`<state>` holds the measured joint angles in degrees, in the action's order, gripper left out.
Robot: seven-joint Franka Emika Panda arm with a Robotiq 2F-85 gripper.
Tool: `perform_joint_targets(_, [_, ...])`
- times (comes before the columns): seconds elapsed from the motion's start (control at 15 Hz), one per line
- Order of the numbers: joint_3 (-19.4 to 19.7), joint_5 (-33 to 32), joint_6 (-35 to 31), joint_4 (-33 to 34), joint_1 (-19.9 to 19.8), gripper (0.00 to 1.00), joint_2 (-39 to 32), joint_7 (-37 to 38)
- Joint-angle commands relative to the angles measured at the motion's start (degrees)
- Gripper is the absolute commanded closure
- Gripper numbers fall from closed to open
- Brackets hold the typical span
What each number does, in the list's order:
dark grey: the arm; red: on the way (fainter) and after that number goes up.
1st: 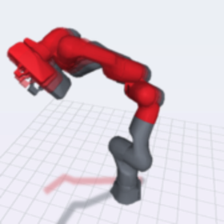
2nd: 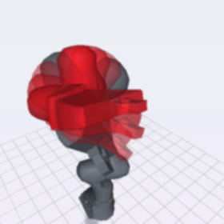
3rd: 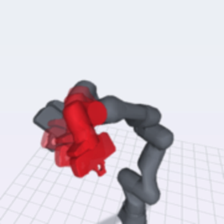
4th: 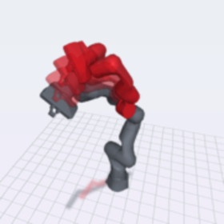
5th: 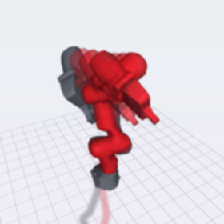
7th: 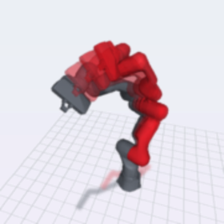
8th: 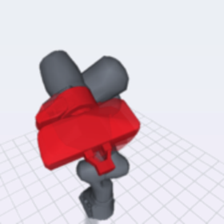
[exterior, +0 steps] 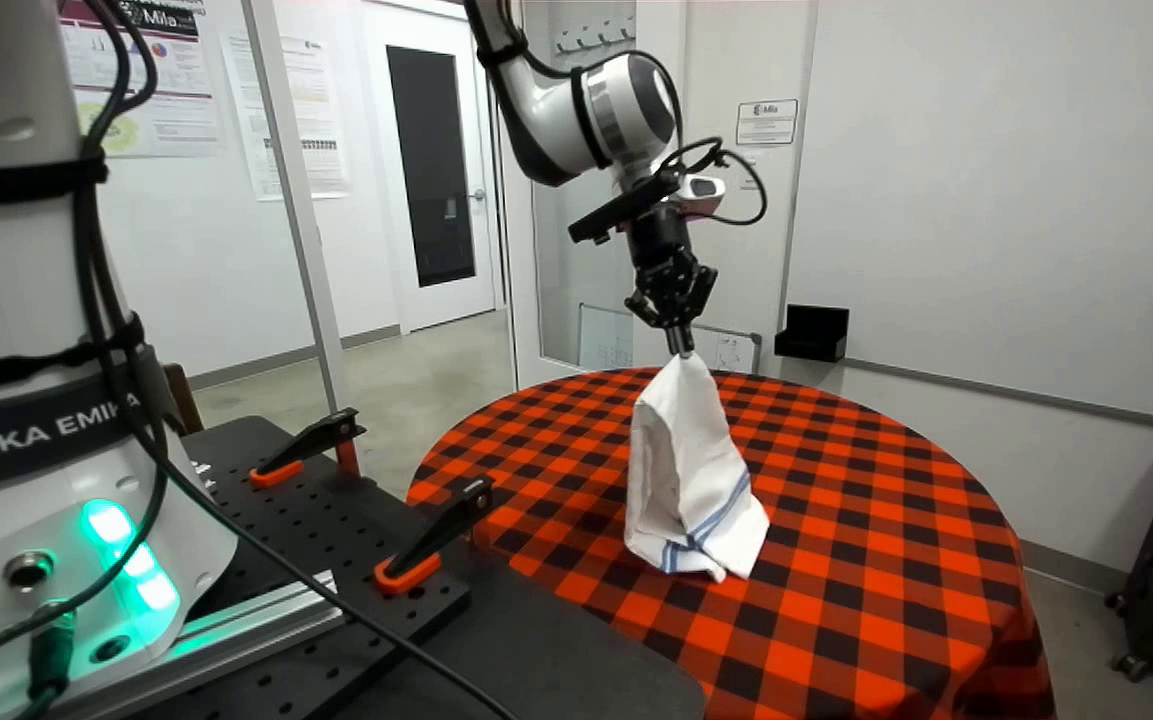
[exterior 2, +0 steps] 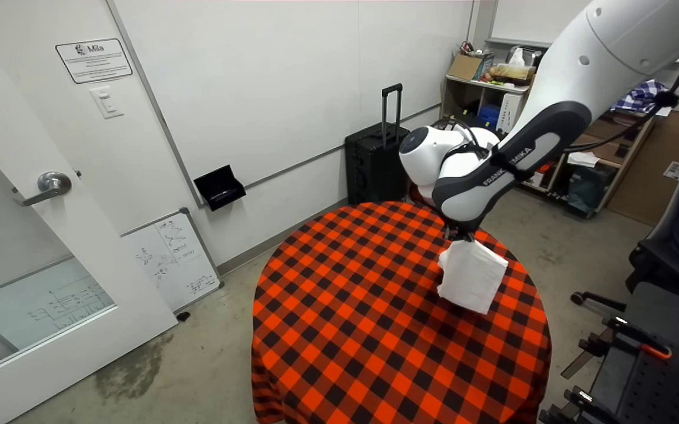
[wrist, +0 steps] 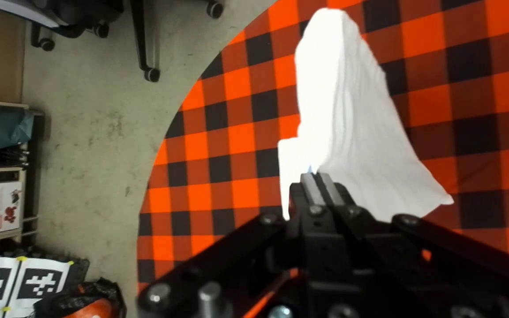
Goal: Fold the towel
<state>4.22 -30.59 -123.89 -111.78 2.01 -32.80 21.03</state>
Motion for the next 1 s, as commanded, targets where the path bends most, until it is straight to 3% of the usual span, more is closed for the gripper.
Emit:
perform_joint_targets(0.0, [-2.0,6.1,3.2,-0.3,3.1,1.00,-1.3,-2.8])
perform_joint_targets(0.6, [-10.0,17.5,7.0,-5.0,9.3,1.00,-0.9,-6.8])
perform_joint_targets(0.93, [-12.0,21.4,7.3,-5.9,11.3,1.00,-1.5,-7.6])
